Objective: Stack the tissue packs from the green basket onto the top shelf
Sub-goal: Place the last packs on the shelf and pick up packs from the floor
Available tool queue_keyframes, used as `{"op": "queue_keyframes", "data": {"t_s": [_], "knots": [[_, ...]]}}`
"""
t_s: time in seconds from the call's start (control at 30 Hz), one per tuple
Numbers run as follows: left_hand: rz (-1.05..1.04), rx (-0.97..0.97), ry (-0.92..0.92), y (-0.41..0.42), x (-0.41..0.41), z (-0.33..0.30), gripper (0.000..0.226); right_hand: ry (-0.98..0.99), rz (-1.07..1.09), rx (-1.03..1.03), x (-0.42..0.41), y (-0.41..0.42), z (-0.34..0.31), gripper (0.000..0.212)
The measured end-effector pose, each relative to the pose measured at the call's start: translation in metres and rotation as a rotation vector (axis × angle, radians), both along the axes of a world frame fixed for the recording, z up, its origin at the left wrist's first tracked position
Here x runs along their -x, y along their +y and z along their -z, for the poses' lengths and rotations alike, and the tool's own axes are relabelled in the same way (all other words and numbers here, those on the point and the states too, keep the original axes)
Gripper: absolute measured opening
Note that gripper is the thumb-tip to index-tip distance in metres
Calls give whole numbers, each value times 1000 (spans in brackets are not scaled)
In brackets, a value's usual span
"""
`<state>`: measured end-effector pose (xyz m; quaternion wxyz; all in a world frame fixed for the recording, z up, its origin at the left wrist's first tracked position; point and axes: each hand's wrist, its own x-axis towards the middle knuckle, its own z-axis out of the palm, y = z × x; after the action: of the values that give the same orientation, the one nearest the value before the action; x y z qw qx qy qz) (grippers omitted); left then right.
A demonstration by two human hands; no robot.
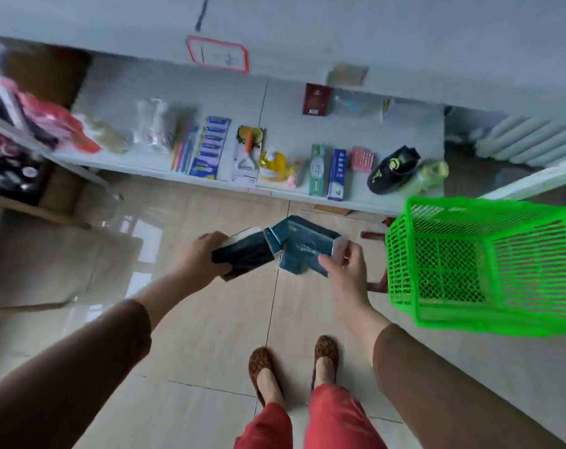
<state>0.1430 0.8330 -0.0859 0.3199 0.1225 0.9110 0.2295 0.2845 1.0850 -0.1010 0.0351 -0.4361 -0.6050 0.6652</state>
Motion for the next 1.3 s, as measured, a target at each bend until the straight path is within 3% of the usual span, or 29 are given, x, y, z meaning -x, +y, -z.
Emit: {"op": "queue_keyframes", "data": {"t_s": [0.1,0.27,0.57,0.8,0.97,1.17,1.3], "knots": [[-11,-73,145,10,38,-90,45,129,-60,-78,38,8,-89,46],[8,-223,287,38,93,-193,39,326,-111,-176,85,46,-195,41],[145,-276,538,133,212,-294,39,403,-24,-149,183,170,-251,42],[288,-221,727,237,321,-322,50,373,26,-207,265,233,-256,45],[426,-29,885,293,401,-307,50,332,98,-316,322,249,-241,40],[520,116,934,313,463,-272,45,250,80,-416,373,265,-222,40],[511,86,986,315,480,-264,47,197,-37,-506,405,273,-219,41]]}}
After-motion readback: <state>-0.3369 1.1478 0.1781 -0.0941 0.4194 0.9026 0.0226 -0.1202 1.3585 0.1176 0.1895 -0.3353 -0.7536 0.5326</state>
